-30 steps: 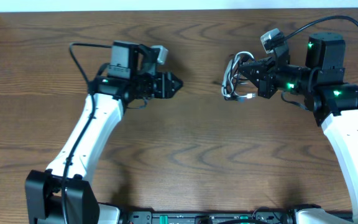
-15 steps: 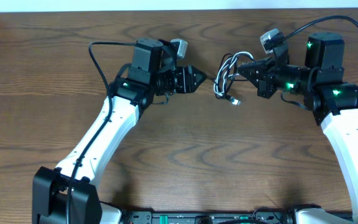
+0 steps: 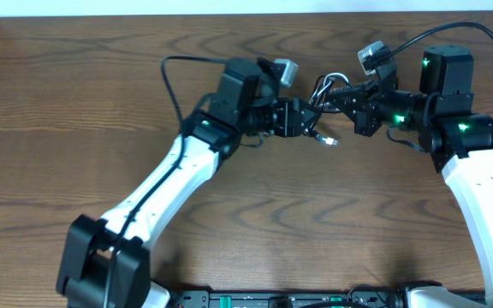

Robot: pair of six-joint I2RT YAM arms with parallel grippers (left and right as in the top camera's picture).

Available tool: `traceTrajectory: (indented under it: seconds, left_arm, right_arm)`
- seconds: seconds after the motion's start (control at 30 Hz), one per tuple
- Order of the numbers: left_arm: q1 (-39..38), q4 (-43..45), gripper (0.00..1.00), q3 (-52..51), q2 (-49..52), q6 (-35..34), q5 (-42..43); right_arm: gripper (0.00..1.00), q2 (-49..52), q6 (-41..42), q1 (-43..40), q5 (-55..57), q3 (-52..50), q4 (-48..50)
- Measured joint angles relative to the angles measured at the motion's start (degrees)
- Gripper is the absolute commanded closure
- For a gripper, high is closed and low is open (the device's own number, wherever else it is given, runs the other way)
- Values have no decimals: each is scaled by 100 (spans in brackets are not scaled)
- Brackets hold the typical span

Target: Untangle cables

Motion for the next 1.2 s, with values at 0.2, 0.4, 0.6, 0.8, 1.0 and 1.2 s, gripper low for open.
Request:
traceTrajectory:
  seconds: [0.2,0.4,0.6,0.8,1.0,1.2]
  left_arm:
    - [-98,70,85,0,470,-162,-76]
    - [-26,61,92,-2,649,-160,-337]
    - [264,50,93,-2,625,-162,-411]
    - [704,-136,93,-2,317,-162,-470]
    - [1152,-767,93,-2,-306,-109,-704]
    - [1307,-1572,92,-2,-789,197,-1390]
  right_arm:
    - [99,4,0,0,31,0,-24]
    - [99,7,79,0,435,0,-181]
    - [99,13,839,-2,1821,0,-466]
    - [99,50,1613,-68,3303,-2,-780]
    - [99,319,1956,-282,4052,0,-855]
    - [99,925,2057,-654,4245,-2,-905]
